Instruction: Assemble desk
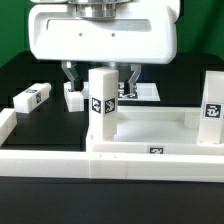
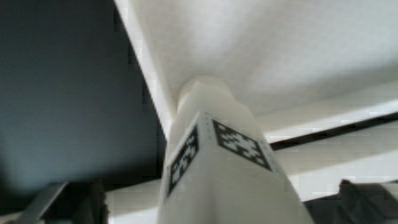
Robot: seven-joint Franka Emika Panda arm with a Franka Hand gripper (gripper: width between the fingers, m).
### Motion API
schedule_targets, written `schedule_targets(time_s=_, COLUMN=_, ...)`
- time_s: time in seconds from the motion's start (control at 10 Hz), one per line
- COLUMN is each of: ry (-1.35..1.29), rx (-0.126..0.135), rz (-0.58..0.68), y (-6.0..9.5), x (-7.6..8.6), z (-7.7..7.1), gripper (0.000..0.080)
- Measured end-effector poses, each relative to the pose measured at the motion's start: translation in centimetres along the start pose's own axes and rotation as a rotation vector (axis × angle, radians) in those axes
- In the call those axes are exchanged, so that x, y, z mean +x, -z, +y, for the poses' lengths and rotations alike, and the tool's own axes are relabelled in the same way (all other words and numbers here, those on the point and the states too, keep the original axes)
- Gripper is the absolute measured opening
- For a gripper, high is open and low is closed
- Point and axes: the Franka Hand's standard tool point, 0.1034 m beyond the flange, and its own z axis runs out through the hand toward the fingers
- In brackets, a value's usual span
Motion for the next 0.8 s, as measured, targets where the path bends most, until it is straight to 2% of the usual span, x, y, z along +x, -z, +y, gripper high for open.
schedule_targets(time_s=0.4, ry=0.311, rx=-0.018, rz=-0.003, y=0.19, x=0.19, z=-0.33, gripper=0.0649)
schedule_targets(time_s=0.8, ry=0.587, rx=-0.023, rz=-0.004, y=0.30, x=0.24, z=-0.36, gripper=0.0649)
